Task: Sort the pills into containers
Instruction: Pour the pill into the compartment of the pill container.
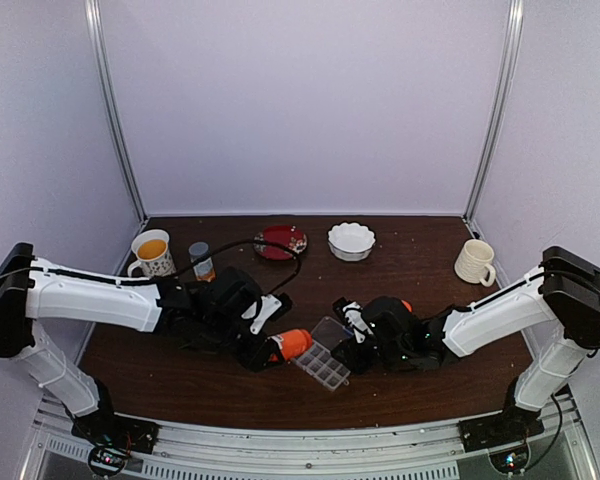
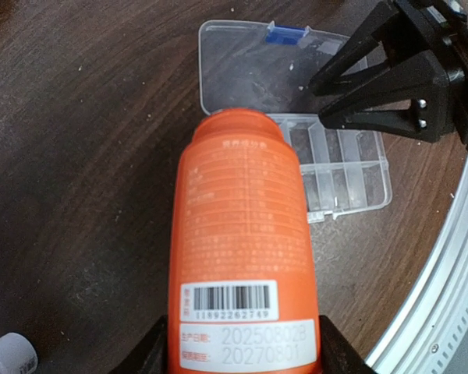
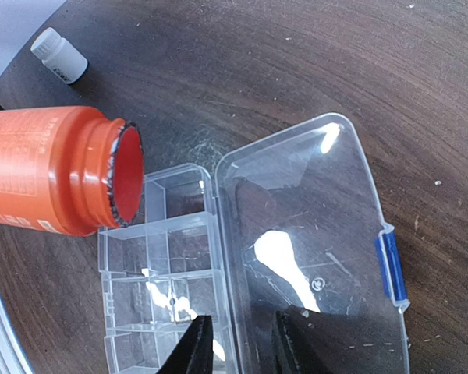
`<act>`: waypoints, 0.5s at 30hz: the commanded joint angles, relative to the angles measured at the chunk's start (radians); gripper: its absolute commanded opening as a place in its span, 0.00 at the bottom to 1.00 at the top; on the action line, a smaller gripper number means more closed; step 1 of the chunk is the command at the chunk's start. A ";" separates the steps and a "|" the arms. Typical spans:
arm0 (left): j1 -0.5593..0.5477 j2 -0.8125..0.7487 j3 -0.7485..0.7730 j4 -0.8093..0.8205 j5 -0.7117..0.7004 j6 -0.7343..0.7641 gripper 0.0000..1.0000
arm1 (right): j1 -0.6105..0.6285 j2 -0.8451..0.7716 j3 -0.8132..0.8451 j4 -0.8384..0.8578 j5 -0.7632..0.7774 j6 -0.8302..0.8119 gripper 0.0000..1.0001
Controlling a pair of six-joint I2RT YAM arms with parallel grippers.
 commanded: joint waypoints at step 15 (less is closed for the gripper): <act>-0.003 0.028 0.030 -0.005 0.010 -0.005 0.00 | 0.009 0.009 0.022 -0.001 0.015 -0.005 0.28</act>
